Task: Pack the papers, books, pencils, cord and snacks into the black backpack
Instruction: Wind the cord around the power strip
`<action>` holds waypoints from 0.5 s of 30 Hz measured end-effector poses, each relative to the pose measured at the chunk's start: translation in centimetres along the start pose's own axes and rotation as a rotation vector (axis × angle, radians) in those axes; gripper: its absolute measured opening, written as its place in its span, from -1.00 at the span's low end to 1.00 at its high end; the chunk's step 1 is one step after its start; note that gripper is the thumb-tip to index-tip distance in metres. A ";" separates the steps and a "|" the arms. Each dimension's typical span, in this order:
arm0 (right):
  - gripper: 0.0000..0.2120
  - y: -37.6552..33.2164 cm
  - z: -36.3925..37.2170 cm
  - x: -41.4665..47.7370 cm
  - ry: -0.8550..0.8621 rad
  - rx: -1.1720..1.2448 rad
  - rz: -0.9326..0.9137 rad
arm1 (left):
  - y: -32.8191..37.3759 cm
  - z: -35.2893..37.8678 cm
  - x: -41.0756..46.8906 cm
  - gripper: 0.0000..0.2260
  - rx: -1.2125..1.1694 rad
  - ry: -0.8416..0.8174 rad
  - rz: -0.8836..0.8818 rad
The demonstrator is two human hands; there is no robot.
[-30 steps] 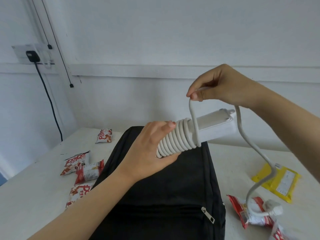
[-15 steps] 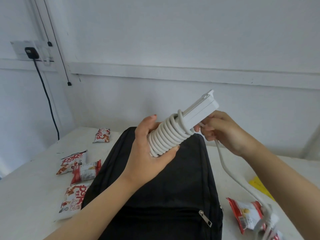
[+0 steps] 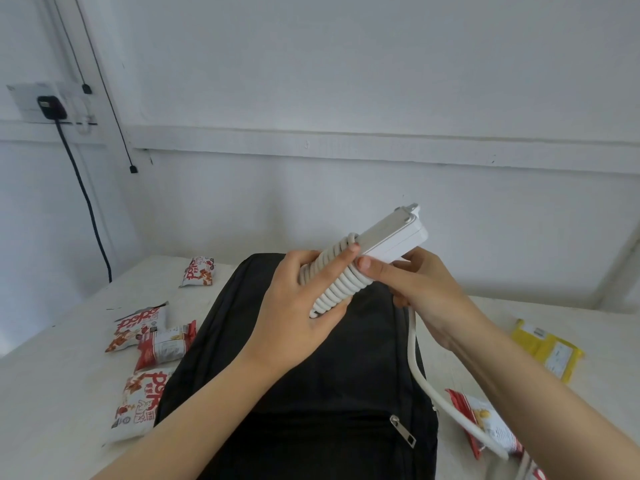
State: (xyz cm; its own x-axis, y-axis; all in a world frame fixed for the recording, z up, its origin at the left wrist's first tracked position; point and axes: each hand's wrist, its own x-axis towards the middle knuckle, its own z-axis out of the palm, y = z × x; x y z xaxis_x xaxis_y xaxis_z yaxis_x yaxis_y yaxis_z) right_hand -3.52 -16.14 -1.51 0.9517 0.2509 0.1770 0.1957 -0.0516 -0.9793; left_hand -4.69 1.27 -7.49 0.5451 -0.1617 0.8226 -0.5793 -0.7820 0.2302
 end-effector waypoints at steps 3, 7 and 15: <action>-0.38 0.0 0.2 0.0 0.013 -0.033 0.062 | -0.2 -0.1 -0.1 -0.35 0.002 -0.049 -0.015; -0.36 0.2 1.0 -0.5 0.016 -0.097 0.062 | -0.6 -0.1 -0.4 -0.36 0.009 -0.050 -0.037; -0.38 0.6 0.1 -1.2 -0.221 -0.259 0.215 | -1.7 -2.0 1.4 -0.40 0.168 0.033 -0.091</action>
State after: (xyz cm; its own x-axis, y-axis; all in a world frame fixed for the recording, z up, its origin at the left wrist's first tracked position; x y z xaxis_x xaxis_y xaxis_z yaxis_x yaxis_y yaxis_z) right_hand -4.56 -16.42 -2.31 0.9091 0.4084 -0.0825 0.0775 -0.3603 -0.9296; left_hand -4.17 3.62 -5.69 0.5685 -0.0678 0.8199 -0.4177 -0.8824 0.2166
